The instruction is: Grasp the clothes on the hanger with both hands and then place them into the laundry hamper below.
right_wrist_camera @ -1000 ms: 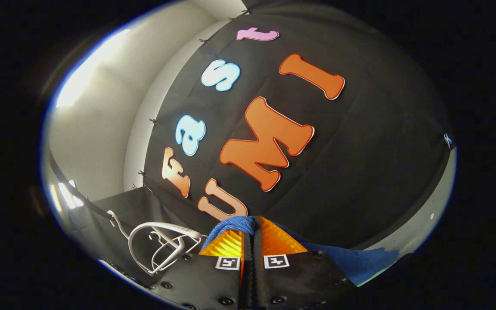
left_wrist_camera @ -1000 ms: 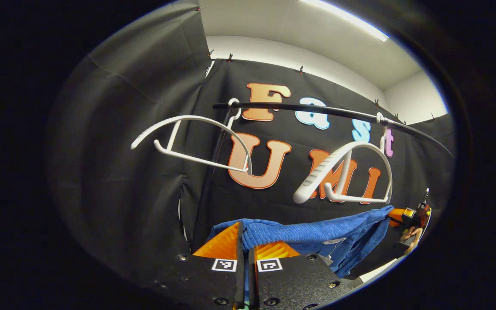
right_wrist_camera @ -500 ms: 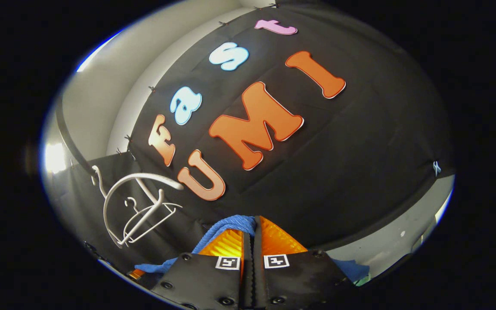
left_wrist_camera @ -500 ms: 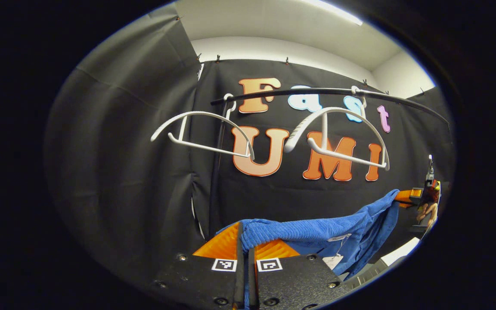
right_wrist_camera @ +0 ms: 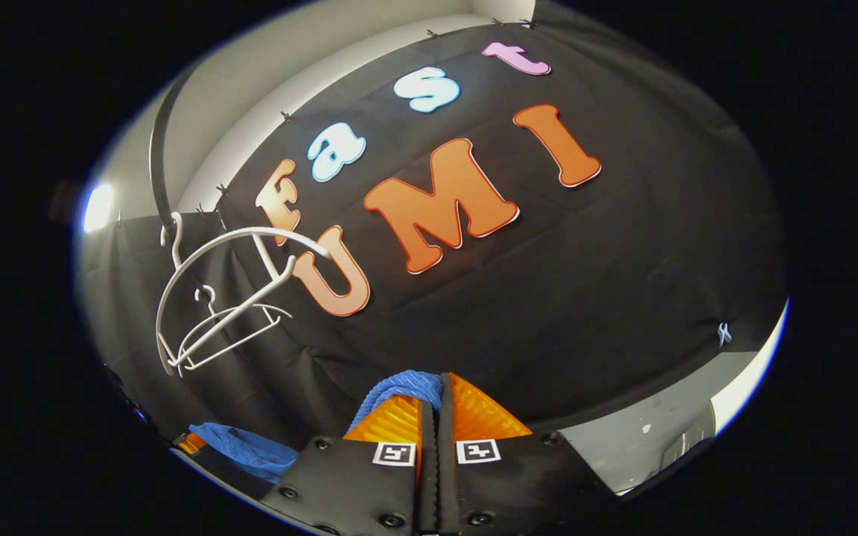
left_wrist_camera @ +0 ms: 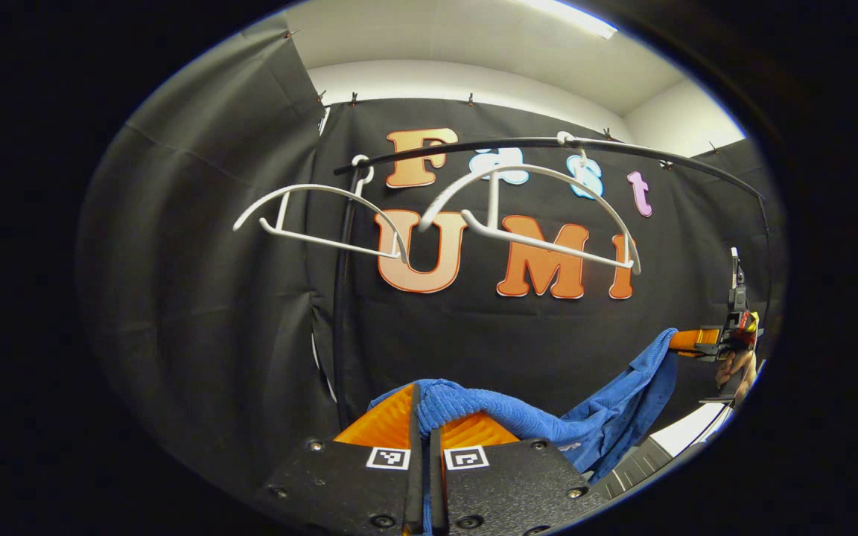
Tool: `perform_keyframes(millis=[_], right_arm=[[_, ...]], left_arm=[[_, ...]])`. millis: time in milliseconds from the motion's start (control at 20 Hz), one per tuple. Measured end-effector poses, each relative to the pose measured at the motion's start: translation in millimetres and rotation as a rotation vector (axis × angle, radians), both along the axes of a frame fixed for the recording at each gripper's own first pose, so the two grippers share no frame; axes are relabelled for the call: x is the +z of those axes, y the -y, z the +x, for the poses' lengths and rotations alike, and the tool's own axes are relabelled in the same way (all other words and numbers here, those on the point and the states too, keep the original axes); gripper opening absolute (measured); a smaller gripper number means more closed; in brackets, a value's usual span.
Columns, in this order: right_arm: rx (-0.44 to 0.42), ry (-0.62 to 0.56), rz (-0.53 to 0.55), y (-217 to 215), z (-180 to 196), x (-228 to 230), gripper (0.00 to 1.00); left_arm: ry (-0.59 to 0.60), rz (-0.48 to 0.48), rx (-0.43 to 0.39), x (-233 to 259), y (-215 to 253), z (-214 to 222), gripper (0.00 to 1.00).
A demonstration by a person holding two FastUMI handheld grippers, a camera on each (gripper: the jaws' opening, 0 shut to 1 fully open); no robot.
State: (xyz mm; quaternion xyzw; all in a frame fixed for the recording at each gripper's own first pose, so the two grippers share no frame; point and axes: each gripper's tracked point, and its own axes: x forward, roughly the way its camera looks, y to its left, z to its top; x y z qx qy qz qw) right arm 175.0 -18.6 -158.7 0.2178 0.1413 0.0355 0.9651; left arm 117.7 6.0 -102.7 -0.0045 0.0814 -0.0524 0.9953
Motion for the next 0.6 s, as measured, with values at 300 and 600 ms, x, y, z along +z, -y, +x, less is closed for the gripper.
perform_keyframes(millis=[300,600], right_arm=[[0.038,-0.009,-0.105,-23.9,-38.3,-11.0,0.07],[0.051,0.008,-0.181,-34.3,-71.4,-18.0,0.07]], left_arm=[[0.002,-0.004,-0.068,-0.6,51.0,-19.2,0.04],[-0.032,-0.007,-0.145,-10.0,104.0,-33.9,0.04]])
